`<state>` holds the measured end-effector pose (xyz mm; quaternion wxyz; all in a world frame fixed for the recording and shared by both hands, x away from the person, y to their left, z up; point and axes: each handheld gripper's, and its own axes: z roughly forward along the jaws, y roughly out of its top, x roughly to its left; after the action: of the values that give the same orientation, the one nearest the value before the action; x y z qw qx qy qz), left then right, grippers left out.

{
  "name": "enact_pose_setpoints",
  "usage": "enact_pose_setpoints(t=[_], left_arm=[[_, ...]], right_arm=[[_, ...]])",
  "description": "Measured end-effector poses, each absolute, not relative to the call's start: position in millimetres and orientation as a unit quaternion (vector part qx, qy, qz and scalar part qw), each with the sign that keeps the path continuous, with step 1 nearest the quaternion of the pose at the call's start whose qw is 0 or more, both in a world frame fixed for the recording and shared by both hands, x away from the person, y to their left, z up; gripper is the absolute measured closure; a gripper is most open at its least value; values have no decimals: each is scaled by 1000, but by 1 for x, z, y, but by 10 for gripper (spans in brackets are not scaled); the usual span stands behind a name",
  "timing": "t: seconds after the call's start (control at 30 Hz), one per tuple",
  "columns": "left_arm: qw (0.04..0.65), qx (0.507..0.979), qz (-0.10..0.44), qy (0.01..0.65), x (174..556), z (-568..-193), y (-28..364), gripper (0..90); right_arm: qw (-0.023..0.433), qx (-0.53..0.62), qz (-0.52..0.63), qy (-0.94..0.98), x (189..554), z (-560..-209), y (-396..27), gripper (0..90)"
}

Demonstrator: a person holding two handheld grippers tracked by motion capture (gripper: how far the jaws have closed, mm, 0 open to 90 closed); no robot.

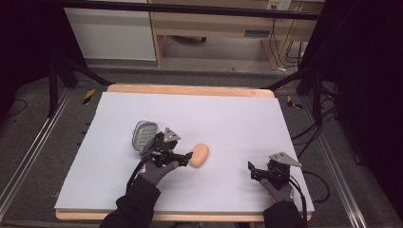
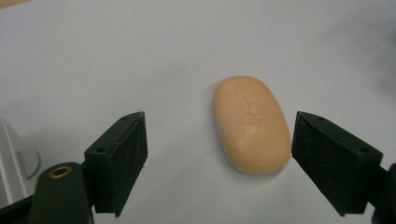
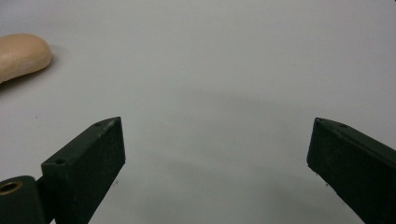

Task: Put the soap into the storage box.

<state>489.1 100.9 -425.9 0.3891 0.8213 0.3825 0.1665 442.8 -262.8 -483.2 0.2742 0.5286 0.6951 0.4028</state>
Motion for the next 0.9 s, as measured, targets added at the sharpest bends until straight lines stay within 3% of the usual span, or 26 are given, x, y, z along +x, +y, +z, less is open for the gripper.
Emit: enact_pose_setpoints(t=[0.9], left_arm=[[354, 845, 157, 370, 499, -440, 63, 181]], right_arm=[[279, 527, 404, 694, 441, -481, -264, 45]])
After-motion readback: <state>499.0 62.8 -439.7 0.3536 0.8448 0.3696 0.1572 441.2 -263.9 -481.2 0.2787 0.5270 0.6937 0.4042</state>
